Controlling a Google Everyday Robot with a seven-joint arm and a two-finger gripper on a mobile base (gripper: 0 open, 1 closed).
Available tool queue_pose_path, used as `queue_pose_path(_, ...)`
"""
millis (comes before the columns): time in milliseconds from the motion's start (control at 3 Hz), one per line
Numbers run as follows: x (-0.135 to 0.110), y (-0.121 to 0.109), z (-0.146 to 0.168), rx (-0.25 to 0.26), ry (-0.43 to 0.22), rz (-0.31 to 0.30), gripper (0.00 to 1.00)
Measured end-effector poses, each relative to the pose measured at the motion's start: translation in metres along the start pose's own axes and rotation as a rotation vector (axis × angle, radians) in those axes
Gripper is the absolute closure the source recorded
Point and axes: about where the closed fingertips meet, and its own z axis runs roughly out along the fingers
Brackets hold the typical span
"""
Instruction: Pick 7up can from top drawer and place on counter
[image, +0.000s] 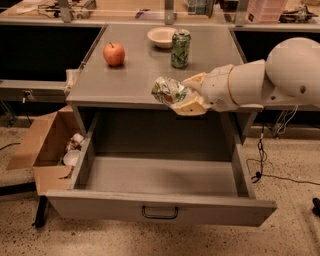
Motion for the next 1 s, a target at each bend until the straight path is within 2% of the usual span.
queue_pose_path(333,0.001,-0.004,0.001,0.006,0.003,0.009,1.00)
queue_pose_path(667,0.009,-0.029,0.004,0.043,0.017,0.059,1.00)
queue_pose_path(1000,0.035,-0.077,0.014,0.103,0.053,0.147,1.00)
